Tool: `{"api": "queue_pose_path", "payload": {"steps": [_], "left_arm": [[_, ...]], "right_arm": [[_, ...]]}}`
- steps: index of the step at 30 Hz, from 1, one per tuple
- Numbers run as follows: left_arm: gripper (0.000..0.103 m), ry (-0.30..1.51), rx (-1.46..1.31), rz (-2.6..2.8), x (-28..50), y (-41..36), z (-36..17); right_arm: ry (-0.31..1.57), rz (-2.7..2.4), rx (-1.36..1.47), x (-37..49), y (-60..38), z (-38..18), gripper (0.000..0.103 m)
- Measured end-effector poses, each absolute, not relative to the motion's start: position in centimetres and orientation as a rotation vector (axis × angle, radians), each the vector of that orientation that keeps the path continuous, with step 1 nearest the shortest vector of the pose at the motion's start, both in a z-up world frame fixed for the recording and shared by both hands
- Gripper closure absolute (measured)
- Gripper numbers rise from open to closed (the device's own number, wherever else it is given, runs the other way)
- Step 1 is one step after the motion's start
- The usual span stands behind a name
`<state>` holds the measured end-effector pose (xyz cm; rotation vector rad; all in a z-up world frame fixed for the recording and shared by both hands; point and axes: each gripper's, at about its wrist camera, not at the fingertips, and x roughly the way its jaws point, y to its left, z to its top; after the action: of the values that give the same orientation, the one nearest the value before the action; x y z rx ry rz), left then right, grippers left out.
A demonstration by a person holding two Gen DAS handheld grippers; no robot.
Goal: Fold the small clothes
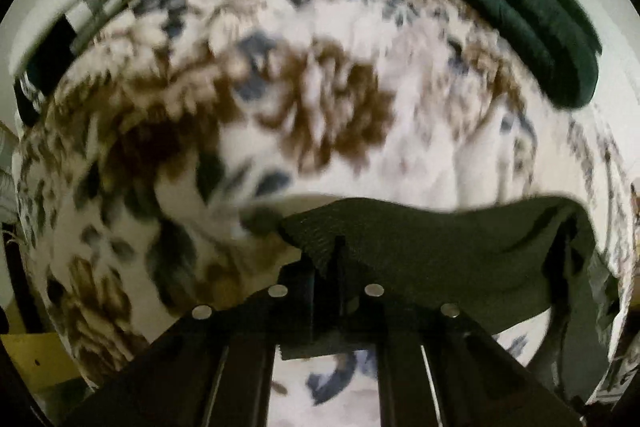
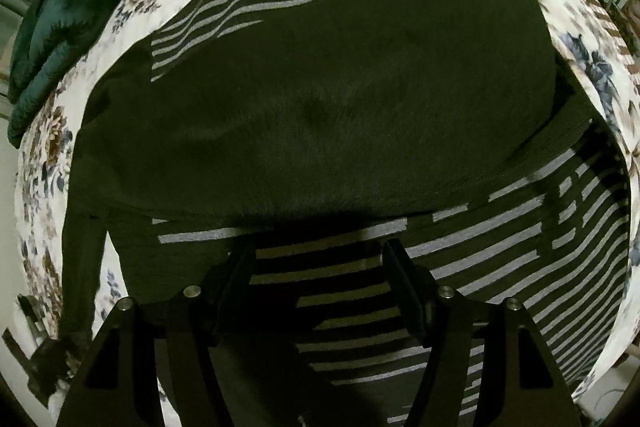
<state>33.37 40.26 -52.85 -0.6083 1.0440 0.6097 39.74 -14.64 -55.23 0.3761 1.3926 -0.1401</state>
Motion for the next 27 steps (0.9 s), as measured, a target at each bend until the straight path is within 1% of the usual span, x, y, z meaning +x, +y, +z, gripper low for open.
{"api": "queue_pose_path", "payload": {"steps": [3,6,8,12,16,20,22,27], "left_arm": [[0.097,0.977,-0.575,0.592,33.4,40.4,-49.5],[0.098,0.924,-0.492,0.556,35.6,38.4,-45.8],[0.098,0.897,-0.404,0.522,37.4,35.8,-43.4],[0.097,0.892,-0.287,0.417,41.0,29.6,-40.7],[0.098,0.930,-0.225,0.254,44.7,20.9,-40.9],[0.098,0.995,-0.159,0.077,47.9,9.3,-43.2],[0.099,1.025,-0.132,-0.004,48.7,3.5,-44.4],[0.099,1.056,-0.072,-0.188,49.0,-9.6,-45.6]], "right_arm": [[1.378,-0.143,0.396,39.8,-15.4,-54.6,0.035],[1.368,-0.164,0.412,40.4,-16.2,-54.3,0.035],[1.363,-0.195,0.413,41.0,-17.0,-54.0,0.035],[1.343,-0.231,0.428,42.1,-18.8,-53.4,0.035],[1.333,-0.252,0.444,42.6,-21.4,-53.0,0.034],[1.334,-0.283,0.432,42.1,-25.4,-52.8,0.034],[1.337,-0.298,0.409,41.9,-27.4,-52.8,0.034],[1.339,-0.351,0.367,40.9,-33.3,-52.7,0.034]]}}
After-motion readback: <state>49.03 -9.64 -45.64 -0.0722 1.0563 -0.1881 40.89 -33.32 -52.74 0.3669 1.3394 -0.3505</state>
